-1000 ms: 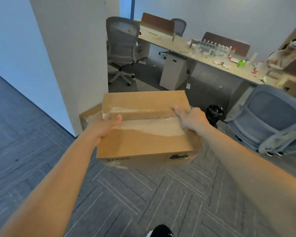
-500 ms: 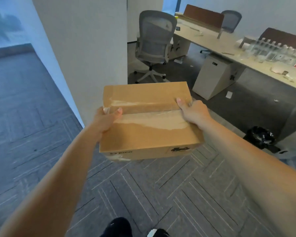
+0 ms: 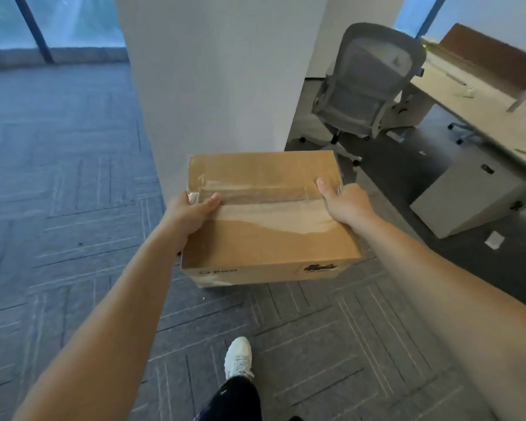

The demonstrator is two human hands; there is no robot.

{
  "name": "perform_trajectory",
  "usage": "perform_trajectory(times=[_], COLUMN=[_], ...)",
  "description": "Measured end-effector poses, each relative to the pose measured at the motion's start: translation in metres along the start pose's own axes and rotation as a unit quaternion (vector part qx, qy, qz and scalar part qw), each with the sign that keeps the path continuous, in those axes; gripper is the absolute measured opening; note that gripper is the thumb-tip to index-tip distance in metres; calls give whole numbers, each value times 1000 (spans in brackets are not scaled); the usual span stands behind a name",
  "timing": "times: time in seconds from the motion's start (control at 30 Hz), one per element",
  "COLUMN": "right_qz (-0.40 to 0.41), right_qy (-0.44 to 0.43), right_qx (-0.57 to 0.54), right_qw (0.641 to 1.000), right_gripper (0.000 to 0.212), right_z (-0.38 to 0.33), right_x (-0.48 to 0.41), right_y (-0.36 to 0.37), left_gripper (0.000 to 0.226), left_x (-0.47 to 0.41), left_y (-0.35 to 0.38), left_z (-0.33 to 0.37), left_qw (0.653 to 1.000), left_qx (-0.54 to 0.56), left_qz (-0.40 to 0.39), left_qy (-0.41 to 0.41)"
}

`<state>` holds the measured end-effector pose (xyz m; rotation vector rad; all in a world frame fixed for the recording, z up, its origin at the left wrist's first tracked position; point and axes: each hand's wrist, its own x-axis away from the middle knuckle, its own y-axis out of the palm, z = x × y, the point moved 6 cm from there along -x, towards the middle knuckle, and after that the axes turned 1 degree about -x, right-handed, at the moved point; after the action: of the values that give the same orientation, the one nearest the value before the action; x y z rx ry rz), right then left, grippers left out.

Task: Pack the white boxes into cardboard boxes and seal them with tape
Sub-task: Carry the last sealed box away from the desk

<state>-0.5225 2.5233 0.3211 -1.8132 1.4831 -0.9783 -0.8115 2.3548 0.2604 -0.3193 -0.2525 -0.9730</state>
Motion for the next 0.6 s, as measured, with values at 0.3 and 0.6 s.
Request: perform_trajectory(times=[0.3, 0.6], right_qz=[-54, -100], right_qy=[-75, -120], right_qx=[17, -31], right_qw=[996, 987], right_gripper=[76, 81], right_z=[-39, 10], right_x=[-161, -290], right_y=[96, 284], left_gripper=[56, 45], left_x=[-139, -272], left_y=[4, 24], left_z=[-33, -178], left_qw=[996, 990], left_qx=[5, 29], left_qz=[94, 135], left_qy=[-4, -39])
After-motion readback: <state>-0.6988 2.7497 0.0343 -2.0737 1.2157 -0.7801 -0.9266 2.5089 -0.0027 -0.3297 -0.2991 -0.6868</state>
